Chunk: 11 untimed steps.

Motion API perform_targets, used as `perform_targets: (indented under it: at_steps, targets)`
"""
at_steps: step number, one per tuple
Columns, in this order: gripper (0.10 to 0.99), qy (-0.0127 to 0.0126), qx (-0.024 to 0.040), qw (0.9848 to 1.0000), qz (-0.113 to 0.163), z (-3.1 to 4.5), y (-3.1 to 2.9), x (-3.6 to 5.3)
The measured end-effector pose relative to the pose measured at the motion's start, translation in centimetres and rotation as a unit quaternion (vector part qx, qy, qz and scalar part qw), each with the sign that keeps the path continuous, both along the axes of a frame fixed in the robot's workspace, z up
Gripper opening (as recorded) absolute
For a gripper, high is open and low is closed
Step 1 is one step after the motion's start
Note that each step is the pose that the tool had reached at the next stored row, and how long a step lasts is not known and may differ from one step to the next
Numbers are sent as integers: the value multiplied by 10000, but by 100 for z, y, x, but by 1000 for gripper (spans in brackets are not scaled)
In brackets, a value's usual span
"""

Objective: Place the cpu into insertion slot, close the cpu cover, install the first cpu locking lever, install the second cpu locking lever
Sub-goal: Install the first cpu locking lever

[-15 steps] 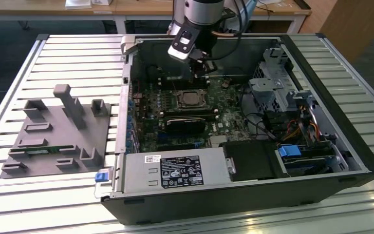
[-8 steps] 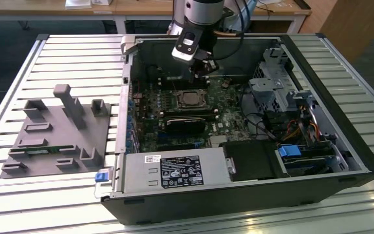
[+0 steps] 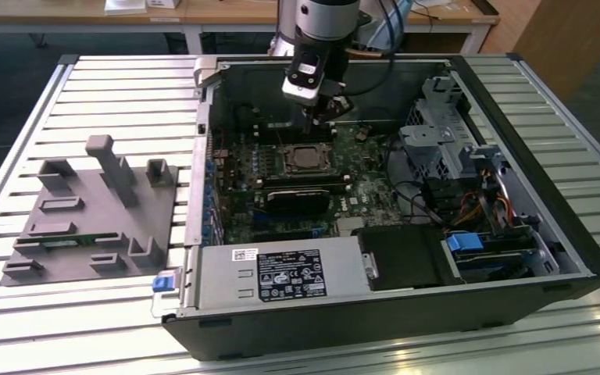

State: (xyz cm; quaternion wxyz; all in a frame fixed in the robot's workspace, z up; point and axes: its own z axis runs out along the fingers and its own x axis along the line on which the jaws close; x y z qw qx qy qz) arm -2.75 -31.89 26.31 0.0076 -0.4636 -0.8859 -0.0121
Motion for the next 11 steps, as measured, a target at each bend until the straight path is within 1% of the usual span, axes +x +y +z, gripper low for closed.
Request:
perform_targets:
  at_steps: [3, 6, 9, 11]
  targets:
    - [106, 0, 0, 9998, 199, 0, 0, 0]
    - [106, 0, 0, 9993, 385, 0, 0, 0]
    - [106, 0, 0, 9983, 591, 0, 0, 0]
    - [106, 0, 0, 9973, 738, 0, 0, 0]
